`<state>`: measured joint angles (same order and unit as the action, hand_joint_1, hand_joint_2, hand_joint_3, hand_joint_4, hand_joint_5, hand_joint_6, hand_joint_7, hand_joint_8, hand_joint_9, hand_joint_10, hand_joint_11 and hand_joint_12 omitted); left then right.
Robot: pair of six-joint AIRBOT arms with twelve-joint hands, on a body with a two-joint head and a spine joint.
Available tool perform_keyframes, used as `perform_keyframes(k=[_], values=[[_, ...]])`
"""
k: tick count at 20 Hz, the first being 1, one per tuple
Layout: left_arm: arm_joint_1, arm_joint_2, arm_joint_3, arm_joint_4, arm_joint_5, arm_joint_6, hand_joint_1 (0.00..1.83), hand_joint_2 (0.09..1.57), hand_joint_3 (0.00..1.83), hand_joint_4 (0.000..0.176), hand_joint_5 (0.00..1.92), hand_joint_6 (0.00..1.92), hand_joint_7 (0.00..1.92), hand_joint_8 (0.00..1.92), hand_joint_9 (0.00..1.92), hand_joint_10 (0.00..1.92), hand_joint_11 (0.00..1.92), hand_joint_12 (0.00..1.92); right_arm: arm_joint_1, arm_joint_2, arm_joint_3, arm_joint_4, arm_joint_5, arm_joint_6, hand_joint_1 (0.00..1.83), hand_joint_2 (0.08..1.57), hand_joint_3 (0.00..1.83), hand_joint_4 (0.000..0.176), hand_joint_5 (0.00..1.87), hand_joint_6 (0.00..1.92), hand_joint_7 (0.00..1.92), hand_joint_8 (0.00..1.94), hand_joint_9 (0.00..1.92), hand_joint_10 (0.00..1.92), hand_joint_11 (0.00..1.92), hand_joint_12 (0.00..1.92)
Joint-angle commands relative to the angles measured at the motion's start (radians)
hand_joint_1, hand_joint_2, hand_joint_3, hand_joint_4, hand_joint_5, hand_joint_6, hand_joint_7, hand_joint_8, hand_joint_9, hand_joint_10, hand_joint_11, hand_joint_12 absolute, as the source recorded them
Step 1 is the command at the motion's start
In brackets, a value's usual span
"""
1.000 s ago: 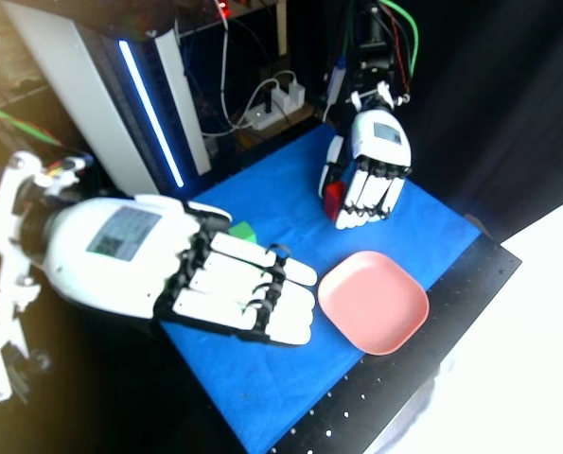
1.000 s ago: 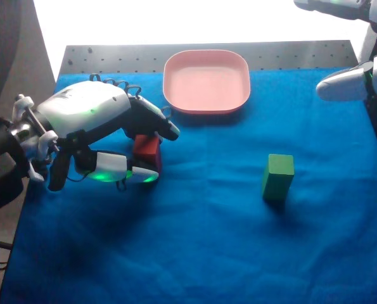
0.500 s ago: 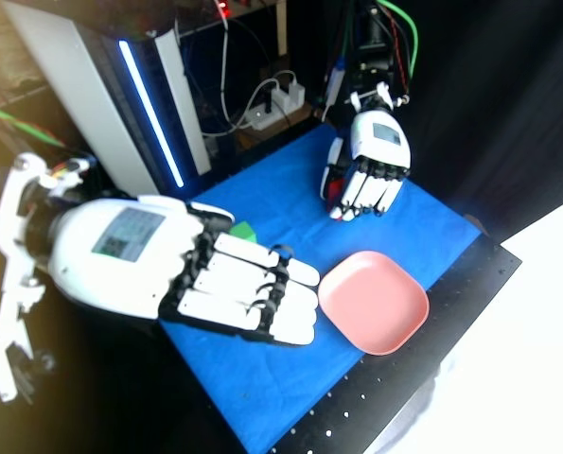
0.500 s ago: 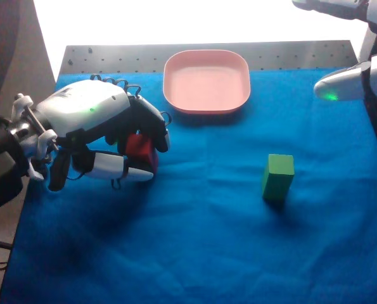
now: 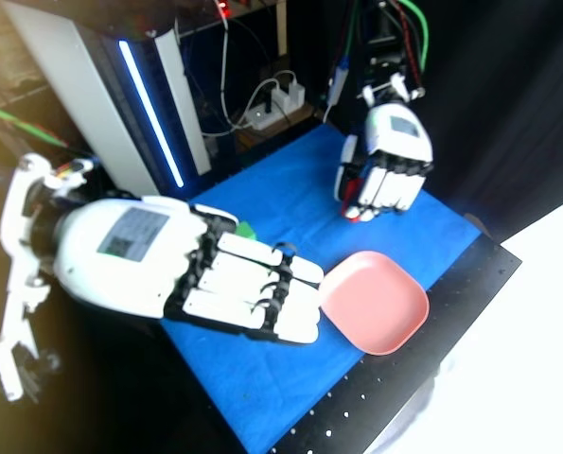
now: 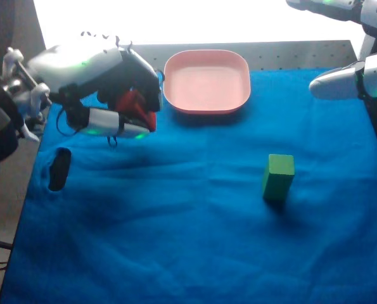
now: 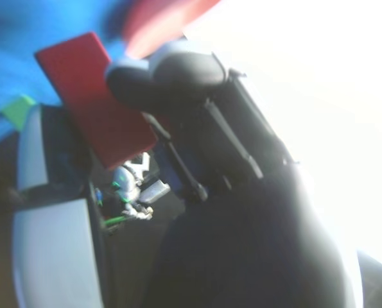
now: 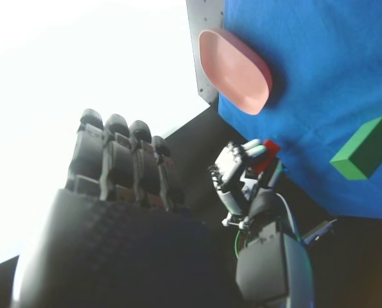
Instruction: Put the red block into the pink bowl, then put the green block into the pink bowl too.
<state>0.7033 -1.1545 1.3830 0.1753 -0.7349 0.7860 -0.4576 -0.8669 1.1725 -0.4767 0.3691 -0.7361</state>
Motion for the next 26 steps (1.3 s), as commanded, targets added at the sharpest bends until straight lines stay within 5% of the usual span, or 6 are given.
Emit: perform_keyframes(k=[1, 10, 12, 14, 18, 26], values=[[-0.027, 0.003, 0.006, -0.012, -0.107, -0.007, 1.27, 1.08, 0.00, 0.000, 1.07, 0.56, 1.08, 1.08, 1.12, 1.08, 0.95, 1.49, 0.017, -0.002, 0.004, 0.022, 0.102, -0.001, 0.03, 1.00, 0.00, 0.000, 0.03, 0.01, 0.10, 0.00, 0.03, 0.00, 0.00, 0.07], [-0.165, -0.014, 0.076, 0.053, -0.017, -0.007, 1.27, 1.06, 0.00, 0.000, 1.05, 0.72, 1.17, 0.83, 1.22, 0.57, 0.99, 1.24, 0.016, -0.033, 0.016, 0.020, 0.102, -0.001, 0.00, 1.02, 0.00, 0.000, 0.02, 0.01, 0.08, 0.01, 0.03, 0.01, 0.03, 0.09], [-0.198, -0.025, 0.096, 0.064, 0.006, -0.007, 1.30, 1.01, 0.00, 0.000, 1.17, 0.44, 1.32, 0.60, 1.42, 0.49, 1.16, 1.16, 0.016, -0.041, 0.019, 0.021, 0.102, -0.001, 0.00, 1.03, 0.00, 0.000, 0.03, 0.00, 0.07, 0.00, 0.04, 0.00, 0.00, 0.19], [-0.226, -0.043, 0.127, 0.065, 0.034, -0.007, 1.20, 1.03, 0.00, 0.000, 1.19, 0.60, 1.40, 0.17, 1.44, 0.44, 1.18, 1.16, 0.016, -0.047, 0.020, 0.021, 0.102, -0.001, 0.01, 1.06, 0.00, 0.000, 0.02, 0.00, 0.08, 0.00, 0.06, 0.01, 0.00, 0.28], [-0.259, -0.057, 0.159, 0.066, 0.063, -0.007, 1.19, 1.02, 0.00, 0.000, 1.21, 0.57, 1.47, 0.03, 1.44, 0.46, 1.18, 1.25, 0.016, -0.065, 0.022, 0.021, 0.102, -0.001, 0.00, 1.07, 0.00, 0.000, 0.03, 0.00, 0.13, 0.00, 0.13, 0.01, 0.00, 0.42], [-0.290, -0.121, 0.232, 0.088, 0.103, -0.007, 1.19, 1.01, 0.00, 0.000, 1.23, 0.53, 1.47, 0.01, 1.40, 0.48, 1.15, 1.24, 0.016, -0.125, 0.053, 0.018, 0.103, -0.001, 0.07, 1.01, 0.00, 0.000, 0.03, 0.00, 0.11, 0.01, 0.02, 0.00, 0.00, 0.00]])
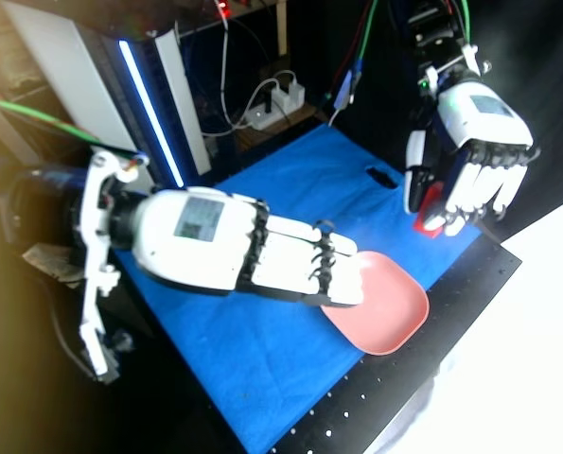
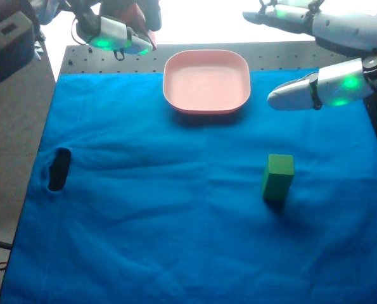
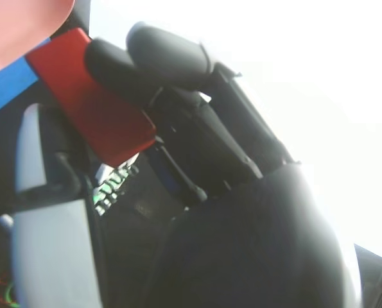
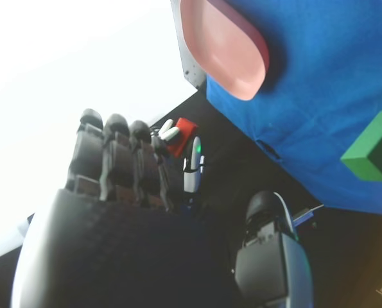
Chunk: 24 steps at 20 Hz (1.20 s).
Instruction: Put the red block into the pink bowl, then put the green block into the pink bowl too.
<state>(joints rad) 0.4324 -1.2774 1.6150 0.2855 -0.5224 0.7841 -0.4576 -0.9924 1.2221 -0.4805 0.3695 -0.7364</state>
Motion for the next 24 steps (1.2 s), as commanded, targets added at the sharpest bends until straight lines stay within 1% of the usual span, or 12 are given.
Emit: perform_keyframes(k=[1, 2, 4, 7, 10, 13, 15, 18, 19, 21, 22, 24], values=[[-0.023, -0.007, 0.009, -0.019, -0.108, -0.005, 1.28, 0.99, 0.00, 0.000, 1.34, 0.15, 1.37, 0.44, 1.40, 0.47, 1.16, 1.22, 0.016, -0.005, 0.007, 0.022, 0.103, 0.000, 0.06, 1.02, 0.00, 0.000, 0.02, 0.00, 0.12, 0.01, 0.02, 0.00, 0.00, 0.00], [-0.028, -0.017, 0.018, -0.009, -0.103, -0.005, 1.30, 0.99, 0.00, 0.000, 1.35, 0.11, 1.37, 0.48, 1.42, 0.40, 1.18, 1.16, 0.016, -0.013, 0.011, 0.021, 0.104, 0.000, 0.03, 1.01, 0.00, 0.000, 0.02, 0.00, 0.10, 0.00, 0.02, 0.00, 0.00, 0.00], [-0.036, -0.034, 0.034, 0.000, -0.098, -0.005, 1.20, 0.99, 0.00, 0.000, 1.35, 0.29, 1.42, 0.09, 1.48, 0.30, 1.24, 1.05, 0.016, -0.025, 0.018, 0.021, 0.108, 0.000, 0.00, 1.01, 0.00, 0.000, 0.02, 0.00, 0.11, 0.01, 0.03, 0.01, 0.01, 0.00], [-0.046, -0.066, 0.063, 0.005, -0.096, -0.005, 1.28, 1.00, 0.00, 0.000, 1.21, 0.46, 1.37, 0.43, 1.50, 0.14, 1.25, 0.96, 0.016, -0.043, 0.027, 0.016, 0.114, 0.000, 0.00, 1.01, 0.00, 0.000, 0.02, 0.01, 0.10, 0.00, 0.04, 0.01, 0.04, 0.02], [-0.050, -0.091, 0.083, 0.008, -0.090, -0.005, 1.16, 1.04, 0.00, 0.000, 1.17, 0.65, 1.37, 0.10, 1.55, 0.11, 1.24, 1.01, 0.016, -0.051, 0.033, 0.016, 0.122, 0.000, 0.00, 0.99, 0.00, 0.000, 0.02, 0.00, 0.09, 0.00, 0.06, 0.01, 0.10, 0.05], [-0.050, -0.119, 0.105, 0.008, -0.094, -0.005, 1.30, 1.01, 0.00, 0.000, 1.16, 0.49, 1.32, 0.59, 1.55, 0.12, 1.18, 1.12, 0.016, -0.068, 0.042, 0.016, 0.132, 0.000, 0.00, 0.97, 0.00, 0.000, 0.01, 0.00, 0.09, 0.00, 0.06, 0.01, 0.07, 0.04], [-0.050, -0.144, 0.121, 0.008, -0.097, -0.005, 1.17, 1.04, 0.00, 0.000, 1.14, 0.69, 1.38, 0.20, 1.55, 0.11, 1.16, 1.10, 0.016, -0.073, 0.043, 0.016, 0.138, 0.000, 0.00, 0.97, 0.00, 0.000, 0.01, 0.00, 0.09, 0.00, 0.05, 0.00, 0.05, 0.04], [-0.050, -0.172, 0.144, 0.010, -0.095, -0.005, 1.15, 1.06, 0.00, 0.000, 1.11, 0.76, 1.44, 0.11, 1.56, 0.13, 1.12, 1.18, 0.016, -0.080, 0.044, 0.016, 0.146, 0.000, 0.05, 1.01, 0.01, 0.000, 0.02, 0.00, 0.07, 0.00, 0.03, 0.00, 0.04, 0.04], [-0.051, -0.178, 0.149, 0.013, -0.093, -0.005, 1.16, 1.02, 0.01, 0.000, 1.19, 0.62, 1.50, 0.25, 1.44, 0.80, 1.15, 1.52, 0.016, -0.082, 0.044, 0.015, 0.148, 0.000, 0.12, 1.03, 0.01, 0.000, 0.02, 0.00, 0.08, 0.00, 0.02, 0.00, 0.00, 0.01], [-0.053, -0.182, 0.153, 0.015, -0.091, -0.005, 1.18, 1.03, 0.00, 0.000, 1.17, 0.64, 1.35, 0.46, 1.23, 1.12, 1.02, 1.56, 0.016, -0.086, 0.044, 0.013, 0.149, 0.000, 0.14, 1.01, 0.00, 0.000, 0.02, 0.00, 0.08, 0.00, 0.01, 0.00, 0.00, 0.00], [-0.054, -0.182, 0.153, 0.015, -0.091, -0.005, 1.18, 1.03, 0.00, 0.000, 1.18, 0.63, 1.25, 0.93, 1.20, 1.42, 1.07, 1.73, 0.016, -0.087, 0.044, 0.012, 0.149, 0.000, 0.18, 0.98, 0.00, 0.000, 0.03, 0.01, 0.08, 0.00, 0.01, 0.00, 0.00, 0.00], [-0.054, -0.186, 0.156, 0.015, -0.091, -0.005, 1.15, 1.03, 0.00, 0.000, 1.18, 0.64, 1.14, 1.35, 1.16, 1.72, 1.13, 1.91, 0.016, -0.090, 0.043, 0.010, 0.149, 0.004, 0.16, 1.00, 0.00, 0.000, 0.01, 0.00, 0.02, 0.00, 0.00, 0.00, 0.00, 0.00]])
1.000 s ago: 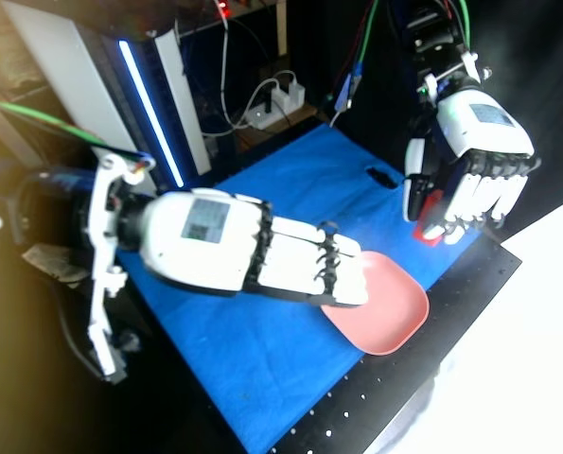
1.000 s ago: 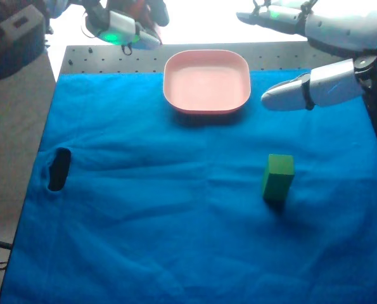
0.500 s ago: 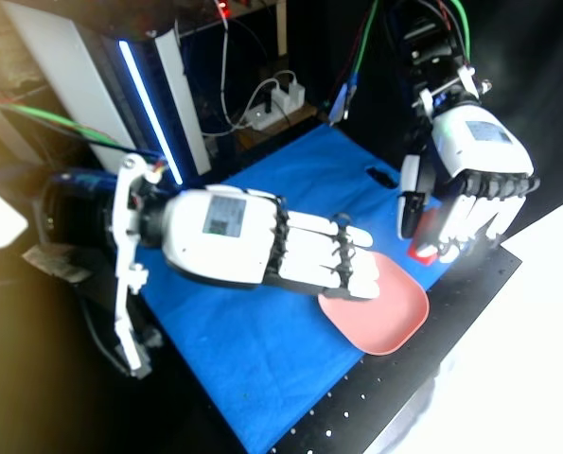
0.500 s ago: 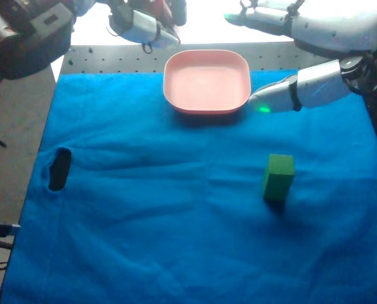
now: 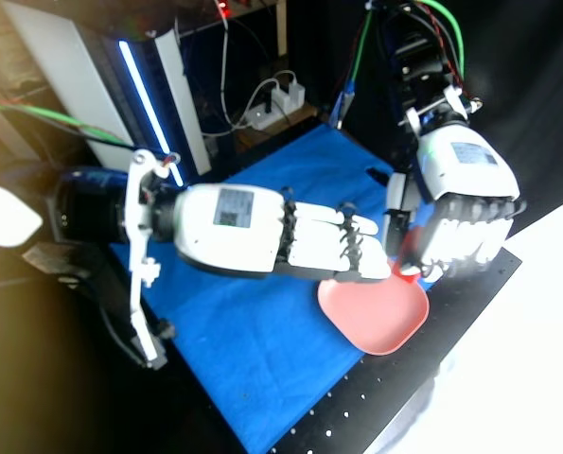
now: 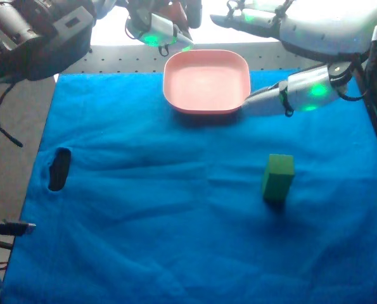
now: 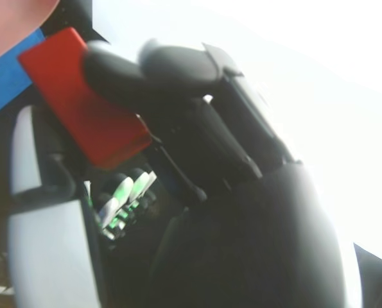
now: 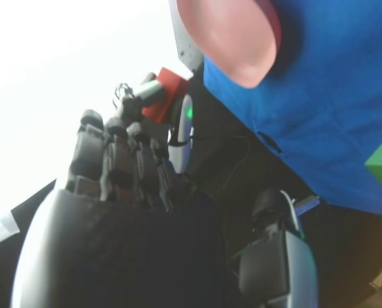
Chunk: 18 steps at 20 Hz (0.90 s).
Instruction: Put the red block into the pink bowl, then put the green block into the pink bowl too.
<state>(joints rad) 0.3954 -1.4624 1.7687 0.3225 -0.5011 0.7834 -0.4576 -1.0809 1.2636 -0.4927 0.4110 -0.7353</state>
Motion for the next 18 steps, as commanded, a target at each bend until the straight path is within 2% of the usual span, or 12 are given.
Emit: perform_keyframes(k=[1, 3, 6, 7, 9, 10, 11, 14, 15, 16, 17, 18], values=[[-0.017, -0.007, 0.007, -0.022, -0.110, -0.004, 1.16, 1.03, 0.00, 0.000, 1.17, 0.66, 1.10, 1.25, 1.11, 1.64, 1.06, 1.92, 0.016, -0.001, 0.002, 0.019, 0.108, 0.010, 0.16, 1.01, 0.00, 0.000, 0.01, 0.00, 0.03, 0.00, 0.00, 0.00, 0.00, 0.00], [-0.017, -0.012, 0.012, -0.022, -0.104, -0.004, 1.13, 1.04, 0.00, 0.000, 1.14, 0.72, 1.04, 0.85, 0.95, 1.27, 0.78, 1.76, 0.016, -0.002, 0.004, 0.001, 0.112, 0.044, 0.13, 1.03, 0.01, 0.000, 0.01, 0.00, 0.05, 0.01, 0.00, 0.00, 0.00, 0.00], [-0.017, -0.023, 0.027, -0.026, -0.098, -0.004, 1.24, 1.07, 0.00, 0.000, 1.11, 0.62, 1.05, 1.01, 0.98, 0.77, 0.64, 1.50, 0.016, -0.011, 0.014, -0.031, 0.131, 0.106, 0.11, 1.03, 0.01, 0.000, 0.03, 0.01, 0.09, 0.02, 0.03, 0.01, 0.01, 0.01], [-0.016, -0.033, 0.033, -0.026, -0.093, -0.004, 1.17, 1.04, 0.00, 0.000, 1.15, 0.67, 1.03, 1.11, 1.01, 1.32, 0.82, 1.80, 0.016, -0.013, 0.014, -0.031, 0.132, 0.106, 0.13, 1.03, 0.01, 0.000, 0.02, 0.00, 0.09, 0.02, 0.01, 0.00, 0.00, 0.00], [-0.010, -0.046, 0.043, -0.026, -0.091, -0.004, 1.10, 1.07, 0.00, 0.019, 1.08, 0.81, 1.00, 0.84, 0.97, 1.31, 0.81, 1.75, 0.016, -0.014, 0.013, -0.031, 0.132, 0.106, 0.15, 1.04, 0.01, 0.000, 0.01, 0.00, 0.08, 0.01, 0.00, 0.00, 0.00, 0.00], [-0.005, -0.053, 0.048, -0.030, -0.089, -0.004, 1.10, 1.06, 0.00, 0.023, 1.08, 0.81, 1.03, 0.94, 1.01, 1.43, 0.89, 1.80, 0.016, -0.016, 0.013, -0.031, 0.132, 0.106, 0.14, 1.04, 0.01, 0.000, 0.00, 0.00, 0.07, 0.00, 0.00, 0.00, 0.00, 0.00], [0.002, -0.063, 0.059, -0.036, -0.087, -0.004, 1.12, 1.05, 0.00, 0.000, 1.11, 0.76, 1.04, 1.44, 1.09, 1.79, 1.10, 1.90, 0.016, -0.018, 0.013, -0.031, 0.133, 0.106, 0.14, 1.03, 0.00, 0.000, 0.01, 0.00, 0.07, 0.00, 0.00, 0.00, 0.00, 0.00], [0.022, -0.087, 0.090, -0.064, -0.075, -0.005, 1.10, 1.07, 0.00, 0.015, 1.08, 0.81, 0.99, 0.96, 1.01, 1.36, 0.95, 1.71, 0.017, -0.024, 0.013, -0.030, 0.138, 0.106, 0.16, 1.05, 0.01, 0.000, 0.01, 0.00, 0.03, 0.00, 0.00, 0.00, 0.00, 0.00], [0.028, -0.093, 0.100, -0.068, -0.070, -0.014, 1.13, 1.06, 0.00, 0.000, 1.09, 0.79, 1.04, 0.96, 1.03, 1.38, 0.92, 1.68, 0.017, -0.026, 0.013, -0.030, 0.139, 0.106, 0.12, 1.04, 0.01, 0.000, 0.01, 0.00, 0.01, 0.00, 0.00, 0.00, 0.03, 0.01], [0.041, -0.107, 0.127, -0.067, -0.068, -0.058, 1.14, 1.06, 0.00, 0.000, 1.10, 0.77, 1.05, 1.09, 1.03, 1.52, 0.94, 1.79, 0.017, -0.026, 0.012, -0.030, 0.141, 0.106, 0.11, 1.04, 0.00, 0.000, 0.01, 0.00, 0.01, 0.00, 0.01, 0.00, 0.05, 0.02], [0.047, -0.116, 0.143, -0.066, -0.068, -0.081, 1.14, 1.05, 0.00, 0.000, 1.12, 0.75, 0.96, 1.55, 1.00, 1.84, 1.04, 1.89, 0.017, -0.026, 0.012, -0.030, 0.141, 0.106, 0.16, 1.03, 0.00, 0.000, 0.00, 0.00, 0.02, 0.00, 0.00, 0.00, 0.02, 0.01], [0.055, -0.124, 0.156, -0.068, -0.067, -0.095, 1.12, 1.07, 0.00, 0.000, 1.08, 0.81, 0.88, 1.44, 0.95, 1.74, 0.98, 1.91, 0.017, -0.026, 0.010, -0.030, 0.141, 0.106, 0.16, 1.01, 0.00, 0.000, 0.01, 0.00, 0.05, 0.02, 0.03, 0.01, 0.03, 0.02]])
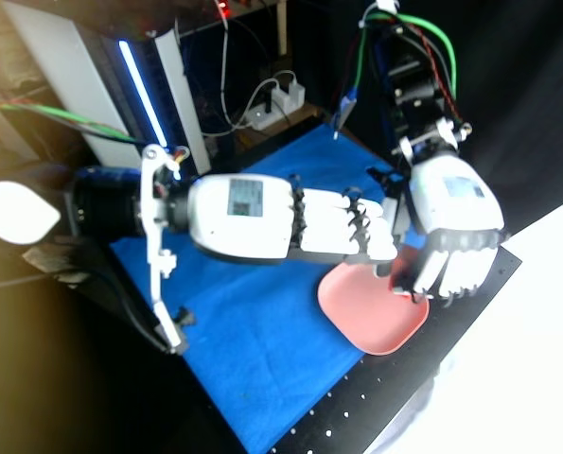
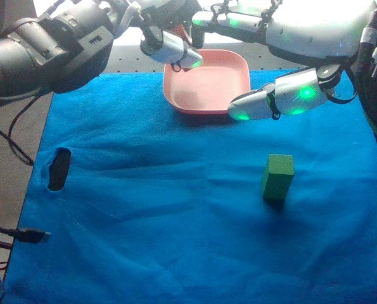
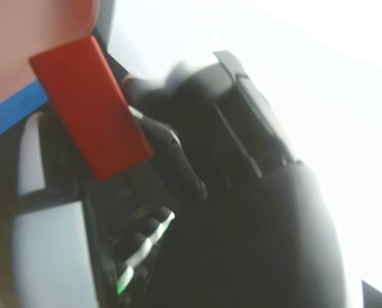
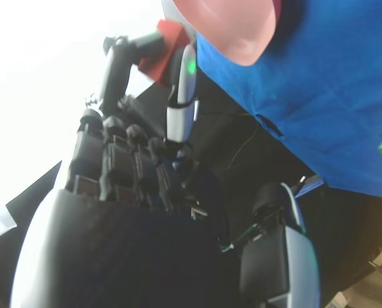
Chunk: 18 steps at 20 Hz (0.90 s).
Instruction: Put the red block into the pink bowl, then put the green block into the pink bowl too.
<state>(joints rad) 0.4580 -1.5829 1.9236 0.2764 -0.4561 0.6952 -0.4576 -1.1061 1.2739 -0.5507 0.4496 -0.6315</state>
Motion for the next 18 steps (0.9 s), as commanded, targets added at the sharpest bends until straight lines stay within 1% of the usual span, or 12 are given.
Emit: perform_keyframes(k=[1, 2, 3, 4, 5, 6, 8, 10, 11, 13, 17, 18], values=[[-0.003, -0.007, 0.005, -0.025, -0.108, -0.007, 1.12, 1.09, 0.00, 0.000, 1.03, 0.90, 0.96, 0.98, 0.99, 1.26, 0.91, 1.67, 0.017, -0.001, -0.001, 0.028, 0.104, 0.003, 0.12, 1.00, 0.00, 0.000, 0.01, 0.00, 0.07, 0.02, 0.04, 0.02, 0.05, 0.03], [0.002, -0.011, 0.010, -0.025, -0.100, -0.007, 1.11, 1.09, 0.00, 0.000, 1.03, 0.90, 1.06, 0.65, 1.05, 0.95, 0.86, 1.51, 0.017, 0.000, -0.004, 0.028, 0.105, 0.003, 0.16, 1.02, 0.00, 0.000, 0.02, 0.01, 0.05, 0.01, 0.03, 0.01, 0.02, 0.02], [0.008, -0.018, 0.016, -0.025, -0.089, -0.007, 1.11, 1.09, 0.00, 0.000, 1.03, 0.90, 1.13, 0.47, 1.10, 0.81, 0.87, 1.45, 0.017, 0.000, -0.006, 0.028, 0.107, 0.003, 0.17, 1.03, 0.00, 0.000, 0.02, 0.01, 0.05, 0.01, 0.03, 0.01, 0.02, 0.02], [0.013, -0.023, 0.023, -0.032, -0.082, -0.007, 1.10, 1.07, 0.00, 0.006, 1.09, 0.81, 1.00, 1.13, 0.96, 1.52, 0.89, 1.83, 0.017, 0.000, -0.006, 0.028, 0.109, 0.003, 0.13, 1.00, 0.00, 0.000, 0.03, 0.01, 0.05, 0.01, 0.02, 0.00, 0.01, 0.01], [0.019, -0.029, 0.029, -0.040, -0.078, -0.007, 1.10, 1.06, 0.00, 0.025, 1.10, 0.78, 0.92, 1.39, 0.89, 1.76, 0.89, 1.90, 0.017, 0.000, -0.007, 0.028, 0.110, 0.003, 0.12, 1.00, 0.00, 0.000, 0.03, 0.01, 0.05, 0.01, 0.02, 0.00, 0.01, 0.01], [0.026, -0.035, 0.035, -0.049, -0.074, -0.007, 1.13, 1.04, 0.00, 0.000, 1.15, 0.69, 1.00, 1.27, 0.97, 1.71, 0.94, 1.92, 0.017, 0.000, -0.008, 0.028, 0.111, 0.003, 0.14, 0.99, 0.00, 0.000, 0.05, 0.01, 0.06, 0.01, 0.03, 0.00, 0.00, 0.01], [0.035, -0.048, 0.048, -0.054, -0.057, -0.007, 1.13, 1.03, 0.00, 0.000, 1.18, 0.64, 1.02, 1.07, 0.96, 1.54, 0.87, 1.90, 0.017, 0.000, -0.010, 0.028, 0.111, 0.003, 0.12, 0.98, 0.00, 0.000, 0.06, 0.01, 0.08, 0.01, 0.05, 0.01, 0.03, 0.02], [0.041, -0.059, 0.059, -0.059, -0.048, -0.007, 1.18, 1.01, 0.00, 0.000, 1.22, 0.55, 1.09, 0.99, 1.07, 1.53, 1.03, 1.86, 0.017, 0.000, -0.010, 0.028, 0.112, 0.003, 0.09, 1.01, 0.00, 0.000, 0.06, 0.01, 0.08, 0.01, 0.05, 0.01, 0.04, 0.02], [0.043, -0.064, 0.063, -0.059, -0.043, -0.007, 1.18, 1.02, 0.00, 0.000, 1.21, 0.57, 1.11, 0.89, 1.07, 1.42, 0.99, 1.79, 0.017, 0.000, -0.010, 0.028, 0.112, 0.003, 0.09, 1.00, 0.00, 0.000, 0.06, 0.01, 0.07, 0.00, 0.05, 0.01, 0.05, 0.03], [0.045, -0.071, 0.069, -0.059, -0.037, -0.007, 1.17, 1.01, 0.00, 0.000, 1.23, 0.54, 1.10, 1.20, 1.11, 1.70, 1.10, 1.91, 0.017, -0.003, -0.010, 0.028, 0.112, 0.003, 0.08, 1.02, 0.00, 0.000, 0.06, 0.01, 0.06, 0.00, 0.03, 0.00, 0.02, 0.02], [0.046, -0.075, 0.069, -0.058, -0.035, -0.007, 1.17, 1.02, 0.00, 0.000, 1.22, 0.57, 1.16, 0.76, 1.08, 1.44, 1.02, 1.85, 0.017, -0.006, -0.010, 0.028, 0.112, 0.003, 0.06, 0.99, 0.00, 0.000, 0.06, 0.00, 0.12, 0.01, 0.10, 0.01, 0.01, 0.20], [0.046, -0.076, 0.069, -0.057, -0.033, -0.007, 1.16, 1.01, 0.00, 0.000, 1.22, 0.56, 1.17, 0.70, 1.08, 1.39, 1.00, 1.80, 0.017, -0.007, -0.010, 0.028, 0.113, 0.003, 0.08, 0.98, 0.00, 0.000, 0.05, 0.00, 0.12, 0.00, 0.08, 0.00, 0.00, 0.16]])
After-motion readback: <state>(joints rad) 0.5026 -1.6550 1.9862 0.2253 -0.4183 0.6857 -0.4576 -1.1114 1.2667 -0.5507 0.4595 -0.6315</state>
